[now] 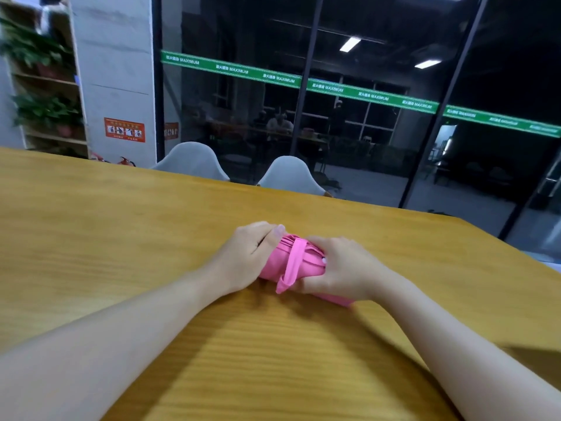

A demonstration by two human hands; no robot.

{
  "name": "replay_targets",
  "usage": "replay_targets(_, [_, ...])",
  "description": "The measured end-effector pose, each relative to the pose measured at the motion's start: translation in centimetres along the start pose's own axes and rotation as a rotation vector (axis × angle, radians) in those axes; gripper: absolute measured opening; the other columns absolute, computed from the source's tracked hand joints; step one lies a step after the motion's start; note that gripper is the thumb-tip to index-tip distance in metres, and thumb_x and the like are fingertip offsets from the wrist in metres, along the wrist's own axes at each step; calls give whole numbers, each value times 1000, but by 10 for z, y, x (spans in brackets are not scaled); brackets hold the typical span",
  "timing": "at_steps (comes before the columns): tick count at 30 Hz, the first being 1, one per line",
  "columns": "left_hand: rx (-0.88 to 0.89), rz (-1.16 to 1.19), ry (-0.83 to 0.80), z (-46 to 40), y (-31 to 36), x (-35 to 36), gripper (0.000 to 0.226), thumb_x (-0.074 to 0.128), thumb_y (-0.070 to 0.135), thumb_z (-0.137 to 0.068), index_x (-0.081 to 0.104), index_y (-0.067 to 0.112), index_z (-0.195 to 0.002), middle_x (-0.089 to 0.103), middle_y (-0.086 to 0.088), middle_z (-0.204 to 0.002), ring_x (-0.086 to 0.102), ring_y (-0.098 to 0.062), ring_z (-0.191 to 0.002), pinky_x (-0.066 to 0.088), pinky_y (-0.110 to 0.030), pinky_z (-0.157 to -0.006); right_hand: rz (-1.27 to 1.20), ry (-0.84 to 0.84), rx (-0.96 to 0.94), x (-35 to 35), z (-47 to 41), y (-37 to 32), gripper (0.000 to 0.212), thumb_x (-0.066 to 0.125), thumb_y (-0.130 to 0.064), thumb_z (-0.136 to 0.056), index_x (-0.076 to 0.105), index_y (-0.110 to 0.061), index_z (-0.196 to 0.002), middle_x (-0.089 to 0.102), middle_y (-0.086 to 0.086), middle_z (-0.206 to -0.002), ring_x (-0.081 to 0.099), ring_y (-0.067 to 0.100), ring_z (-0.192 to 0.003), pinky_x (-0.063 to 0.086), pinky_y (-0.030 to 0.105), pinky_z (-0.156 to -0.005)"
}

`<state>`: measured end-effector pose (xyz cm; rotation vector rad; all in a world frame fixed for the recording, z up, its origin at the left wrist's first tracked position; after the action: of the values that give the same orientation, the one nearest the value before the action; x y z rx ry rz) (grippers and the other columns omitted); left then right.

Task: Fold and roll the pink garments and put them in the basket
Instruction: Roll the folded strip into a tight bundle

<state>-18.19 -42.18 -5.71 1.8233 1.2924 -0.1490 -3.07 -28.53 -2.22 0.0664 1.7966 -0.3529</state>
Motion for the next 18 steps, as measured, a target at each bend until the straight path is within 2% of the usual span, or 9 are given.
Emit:
replay_targets(4, [115, -6, 113, -5, 9, 3, 54, 38, 41, -109, 52, 9, -68, 50, -4, -65, 50, -22, -62, 42, -42, -64, 104, 41, 9, -3, 11, -1, 67, 60, -90, -62, 54, -36, -101, 64, -14, -79, 59, 10, -72, 50, 36, -66])
replay_targets(7, [155, -28, 164, -4, 15, 8, 54, 37, 38, -109, 58, 4, -73, 54, -6, -65, 54, -23, -64, 43, -45, -65, 138, 47, 28, -5, 17, -3, 71, 59, -96, -59, 50, -35, -94, 61, -13, -77, 57, 11, -71, 47, 35, -63])
replay_targets(8, [149, -32, 173, -4, 14, 9, 54, 37, 37, -110, 61, 2, -75, 56, -7, -66, 55, -24, -65, 44, -45, -66, 123, 46, 30, -5, 18, -4, 72, 60, -96, -59, 51, -36, -98, 62, -14, -79, 58, 12, -72, 47, 35, -64])
replay_targets(10, [111, -32, 164, -4, 15, 8, 53, 37, 38, -110, 64, 2, -81, 61, -7, -72, 59, -24, -71, 46, -46, -70, 97, 48, 27, -4, 17, -5, 78, 60, -93, -63, 50, -42, -121, 66, -17, -90, 61, 14, -82, 48, 35, -70])
replay_targets(12, [131, -80, 176, -3, 23, 6, 48, 36, 39, -109, 68, 5, -95, 68, -4, -92, 64, -19, -89, 50, -41, -83, 94, 103, 41, -3, 18, -5, 85, 56, -89, -66, 39, -47, -138, 68, -16, -100, 63, 18, -91, 50, 36, -76])
replay_targets(14, [257, -262, 244, 0, 39, 3, 41, 41, 42, -106, 67, 10, -109, 65, -1, -113, 59, -17, -109, 44, -33, -99, 84, 201, 94, -5, 20, -3, 82, 54, -86, -72, 36, -47, -142, 70, -13, -104, 65, 22, -95, 51, 37, -79])
replay_targets(15, [315, -362, 263, 2, 47, 3, 41, 47, 48, -102, 66, 12, -107, 62, 0, -112, 56, -17, -108, 41, -33, -99, 74, 242, 130, -7, 21, -1, 80, 55, -82, -75, 34, -47, -144, 71, -11, -107, 66, 25, -97, 52, 38, -80])
replay_targets(18, [343, -479, 197, 5, 60, 10, 44, 60, 62, -90, 59, 19, -91, 53, 7, -94, 46, -15, -88, 40, -34, -83, 24, 302, 204, -13, 22, 8, 80, 59, -77, -77, 30, -50, -146, 71, -9, -109, 67, 28, -99, 53, 39, -84])
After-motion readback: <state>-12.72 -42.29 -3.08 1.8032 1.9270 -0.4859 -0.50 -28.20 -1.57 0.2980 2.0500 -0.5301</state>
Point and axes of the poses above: each hand's wrist, its own z-axis away from the middle knuckle, its own x-axis out of the palm, y = z × x, the point moved 2 cm from there along -z, towards the middle knuckle
